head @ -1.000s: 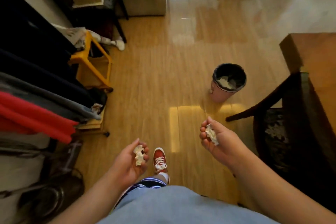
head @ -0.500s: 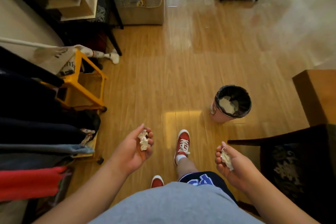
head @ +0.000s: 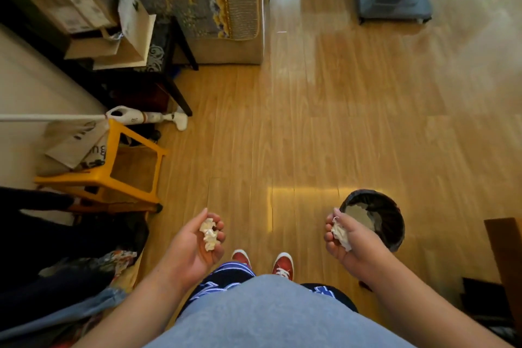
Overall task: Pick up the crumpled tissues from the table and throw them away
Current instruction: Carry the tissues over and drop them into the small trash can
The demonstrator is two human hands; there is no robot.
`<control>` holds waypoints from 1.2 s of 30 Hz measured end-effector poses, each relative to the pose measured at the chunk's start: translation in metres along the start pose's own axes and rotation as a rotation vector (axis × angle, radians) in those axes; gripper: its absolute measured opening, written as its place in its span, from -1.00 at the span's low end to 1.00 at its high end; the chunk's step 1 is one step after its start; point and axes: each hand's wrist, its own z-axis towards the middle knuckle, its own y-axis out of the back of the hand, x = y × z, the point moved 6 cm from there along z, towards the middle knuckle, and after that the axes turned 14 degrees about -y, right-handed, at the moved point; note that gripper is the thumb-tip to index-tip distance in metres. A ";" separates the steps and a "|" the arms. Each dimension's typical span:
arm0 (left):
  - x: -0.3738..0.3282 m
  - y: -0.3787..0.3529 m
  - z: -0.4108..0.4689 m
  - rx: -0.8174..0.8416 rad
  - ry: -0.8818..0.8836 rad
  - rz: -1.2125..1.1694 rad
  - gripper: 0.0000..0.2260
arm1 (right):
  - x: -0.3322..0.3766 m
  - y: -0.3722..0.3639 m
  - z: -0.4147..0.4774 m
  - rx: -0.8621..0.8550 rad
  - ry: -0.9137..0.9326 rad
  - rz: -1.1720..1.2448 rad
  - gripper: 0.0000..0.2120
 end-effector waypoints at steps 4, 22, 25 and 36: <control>-0.029 -0.017 0.040 -0.057 -0.008 -0.016 -0.72 | 0.074 -0.048 0.023 0.082 0.011 -0.028 -0.76; -0.133 -0.310 0.277 0.285 0.218 0.361 -0.78 | 0.281 -0.023 0.079 0.009 0.058 0.546 -0.76; -0.109 -0.384 0.297 0.374 0.294 0.444 -0.82 | 0.289 0.017 0.078 -0.030 0.053 0.721 -0.77; -0.020 -0.605 0.355 0.544 0.394 0.627 -0.81 | 0.390 0.135 0.079 -0.053 0.085 1.010 -0.74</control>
